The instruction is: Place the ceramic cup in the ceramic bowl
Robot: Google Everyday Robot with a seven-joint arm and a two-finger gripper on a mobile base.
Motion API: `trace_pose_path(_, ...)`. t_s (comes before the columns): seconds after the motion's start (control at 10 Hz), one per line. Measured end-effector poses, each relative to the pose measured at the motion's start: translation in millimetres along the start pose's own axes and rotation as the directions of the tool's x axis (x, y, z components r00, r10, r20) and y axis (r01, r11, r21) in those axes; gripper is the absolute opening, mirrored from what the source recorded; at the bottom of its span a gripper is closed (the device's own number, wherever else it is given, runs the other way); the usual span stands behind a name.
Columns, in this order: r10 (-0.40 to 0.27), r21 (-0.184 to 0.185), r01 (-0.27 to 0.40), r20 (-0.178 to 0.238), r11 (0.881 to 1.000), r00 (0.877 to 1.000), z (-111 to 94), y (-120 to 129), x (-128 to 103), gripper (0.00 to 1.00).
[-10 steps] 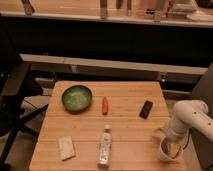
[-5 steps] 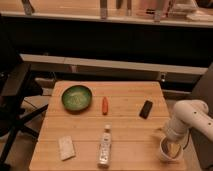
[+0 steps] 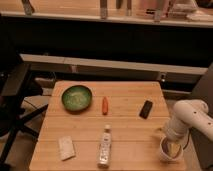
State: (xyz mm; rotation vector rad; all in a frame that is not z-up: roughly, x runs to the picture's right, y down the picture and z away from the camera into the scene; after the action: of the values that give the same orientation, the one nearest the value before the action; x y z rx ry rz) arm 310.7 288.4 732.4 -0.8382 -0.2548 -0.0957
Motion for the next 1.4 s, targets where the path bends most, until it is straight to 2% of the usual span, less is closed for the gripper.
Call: trace_pose_path(1.4,-0.012,-0.008,0.012,-0.002,1.000,1.000,-0.7,-0.8,2.6,0.80)
